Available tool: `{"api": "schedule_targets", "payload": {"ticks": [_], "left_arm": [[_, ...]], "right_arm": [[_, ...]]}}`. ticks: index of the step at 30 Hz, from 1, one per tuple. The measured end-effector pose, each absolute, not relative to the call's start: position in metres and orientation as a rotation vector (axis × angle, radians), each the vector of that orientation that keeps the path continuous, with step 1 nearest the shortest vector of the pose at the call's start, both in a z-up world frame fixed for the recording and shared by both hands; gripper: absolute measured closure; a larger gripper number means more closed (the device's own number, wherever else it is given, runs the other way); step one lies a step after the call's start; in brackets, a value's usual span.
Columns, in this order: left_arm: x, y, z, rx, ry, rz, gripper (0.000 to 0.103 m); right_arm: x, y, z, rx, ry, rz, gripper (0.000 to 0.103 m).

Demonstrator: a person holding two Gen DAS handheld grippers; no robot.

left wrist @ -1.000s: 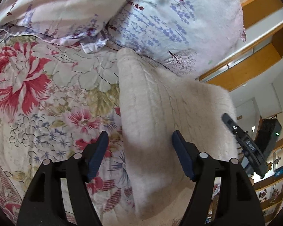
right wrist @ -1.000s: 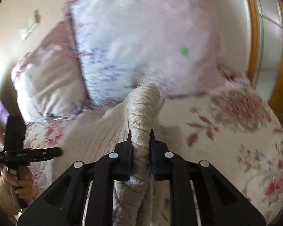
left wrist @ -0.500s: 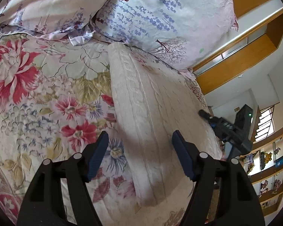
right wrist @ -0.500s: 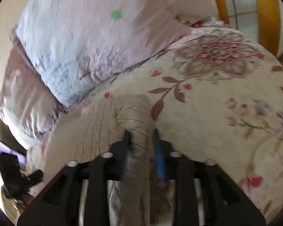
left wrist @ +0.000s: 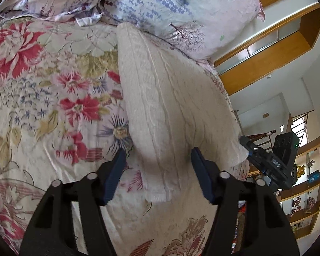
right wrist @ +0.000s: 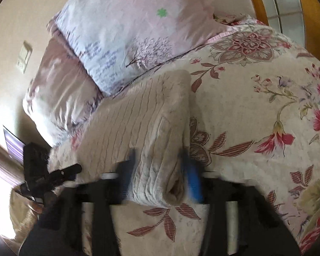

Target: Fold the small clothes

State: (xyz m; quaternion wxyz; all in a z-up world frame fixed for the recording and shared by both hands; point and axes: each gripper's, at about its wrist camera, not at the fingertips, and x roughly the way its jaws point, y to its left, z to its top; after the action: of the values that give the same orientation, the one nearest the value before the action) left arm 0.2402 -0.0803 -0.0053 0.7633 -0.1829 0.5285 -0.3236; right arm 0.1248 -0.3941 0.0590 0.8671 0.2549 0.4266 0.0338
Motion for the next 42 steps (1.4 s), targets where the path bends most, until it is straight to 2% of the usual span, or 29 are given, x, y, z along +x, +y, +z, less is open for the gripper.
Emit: {"api": "schedule_targets", "payload": {"ticks": [2, 5, 7, 10, 14, 16, 18, 19, 21, 22, 23, 31, 33, 34, 35, 40, 42], "left_arm": [[0.240, -0.082, -0.006, -0.399, 1.154, -0.715, 0.059], [0.237, -0.081, -0.005, -0.405, 1.148, -0.726, 0.062], [0.236, -0.081, -0.004, -0.403, 1.145, -0.730, 0.060], [0.237, -0.083, -0.005, -0.398, 1.153, -0.728, 0.058], [0.239, -0.087, -0.008, -0.386, 1.172, -0.724, 0.049], [0.240, -0.086, -0.007, -0.384, 1.168, -0.726, 0.046], [0.242, -0.083, -0.003, -0.392, 1.153, -0.726, 0.038], [0.244, -0.082, -0.001, -0.394, 1.145, -0.723, 0.037], [0.250, -0.081, 0.001, -0.398, 1.138, -0.712, 0.034], [0.253, -0.081, 0.002, -0.409, 1.138, -0.713, 0.034], [0.256, -0.081, 0.003, -0.417, 1.137, -0.714, 0.033], [0.270, -0.092, 0.001, -0.422, 1.150, -0.702, 0.031], [0.272, -0.094, 0.001, -0.425, 1.151, -0.701, 0.031], [0.273, -0.095, 0.000, -0.425, 1.151, -0.700, 0.031], [0.276, -0.098, 0.000, -0.423, 1.150, -0.699, 0.031], [0.282, -0.101, 0.004, -0.425, 1.122, -0.694, 0.031], [0.283, -0.102, 0.003, -0.426, 1.118, -0.692, 0.031]], "right_arm": [[0.126, -0.391, 0.064, 0.490, 0.875, 0.041, 0.090], [0.121, -0.393, 0.093, 0.450, 0.750, 0.030, 0.091], [0.118, -0.390, 0.105, 0.392, 0.708, -0.007, 0.092], [0.127, -0.394, 0.085, 0.335, 0.794, -0.080, 0.092], [0.136, -0.412, 0.039, 0.404, 0.933, -0.144, 0.093], [0.137, -0.417, 0.031, 0.460, 0.968, -0.130, 0.093], [0.135, -0.421, 0.037, 0.492, 0.961, -0.112, 0.092], [0.133, -0.422, 0.041, 0.515, 0.950, -0.098, 0.091], [0.131, -0.430, 0.050, 0.599, 0.912, -0.065, 0.079], [0.133, -0.433, 0.051, 0.627, 0.899, -0.059, 0.062], [0.135, -0.437, 0.052, 0.661, 0.886, -0.056, 0.053], [0.178, -0.450, 0.028, 0.852, 0.907, 0.022, 0.053], [0.196, -0.446, 0.022, 0.856, 0.923, 0.041, 0.058], [0.201, -0.443, 0.021, 0.842, 0.935, 0.035, 0.070], [0.207, -0.441, 0.020, 0.816, 0.944, 0.028, 0.090], [0.220, -0.423, 0.062, 0.542, 0.804, -0.059, 0.094], [0.227, -0.417, 0.059, 0.452, 0.838, -0.133, 0.094]]}}
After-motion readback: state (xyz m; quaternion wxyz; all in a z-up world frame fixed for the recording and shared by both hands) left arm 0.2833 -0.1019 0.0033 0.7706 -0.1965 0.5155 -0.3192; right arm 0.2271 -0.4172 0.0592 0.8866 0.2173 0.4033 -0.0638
